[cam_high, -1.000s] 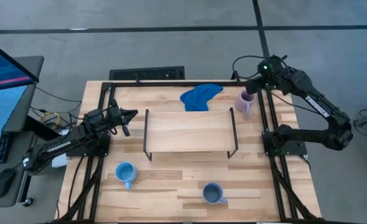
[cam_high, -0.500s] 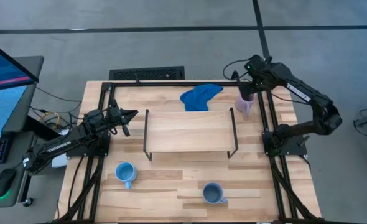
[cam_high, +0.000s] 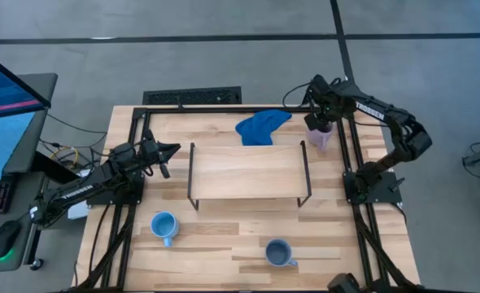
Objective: Stack small to large cups/mugs on shelf
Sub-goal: Put the violet mug on the shelf
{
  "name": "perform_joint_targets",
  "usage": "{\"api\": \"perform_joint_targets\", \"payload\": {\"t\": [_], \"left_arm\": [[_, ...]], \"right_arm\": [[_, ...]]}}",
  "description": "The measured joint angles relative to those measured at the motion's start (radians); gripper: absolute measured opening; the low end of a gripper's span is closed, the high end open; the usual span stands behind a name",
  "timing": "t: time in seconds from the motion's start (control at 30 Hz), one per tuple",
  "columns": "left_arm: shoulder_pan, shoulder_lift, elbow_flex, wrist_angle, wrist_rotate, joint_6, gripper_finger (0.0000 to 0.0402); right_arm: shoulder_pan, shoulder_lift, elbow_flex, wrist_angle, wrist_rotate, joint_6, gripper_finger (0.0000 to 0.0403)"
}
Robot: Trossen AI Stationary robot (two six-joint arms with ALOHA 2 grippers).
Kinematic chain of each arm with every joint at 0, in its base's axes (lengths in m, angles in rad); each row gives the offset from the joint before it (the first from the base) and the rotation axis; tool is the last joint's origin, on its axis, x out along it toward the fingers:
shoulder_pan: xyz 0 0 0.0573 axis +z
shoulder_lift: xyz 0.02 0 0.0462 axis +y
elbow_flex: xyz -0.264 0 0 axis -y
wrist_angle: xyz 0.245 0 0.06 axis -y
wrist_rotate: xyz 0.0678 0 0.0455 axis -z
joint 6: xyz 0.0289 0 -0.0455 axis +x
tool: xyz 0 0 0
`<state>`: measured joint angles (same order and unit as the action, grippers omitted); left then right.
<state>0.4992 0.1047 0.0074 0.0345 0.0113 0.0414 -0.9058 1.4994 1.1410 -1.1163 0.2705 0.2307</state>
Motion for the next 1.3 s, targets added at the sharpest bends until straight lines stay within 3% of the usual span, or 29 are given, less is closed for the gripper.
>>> {"api": "perform_joint_targets", "payload": {"t": [0.43, 1.3], "left_arm": [[0.0, 0.0, 0.0, 0.0, 0.0, 0.0, 0.0027], [0.0, 0.0, 0.0, 0.0, 0.0, 0.0, 0.0027]], "right_arm": [[-0.014, 0.019, 0.0, 0.033, 0.001, -0.157, 0.0127], [-0.079, 0.019, 0.0, 0.021, -0.06, -0.188, 0.0127]]}}
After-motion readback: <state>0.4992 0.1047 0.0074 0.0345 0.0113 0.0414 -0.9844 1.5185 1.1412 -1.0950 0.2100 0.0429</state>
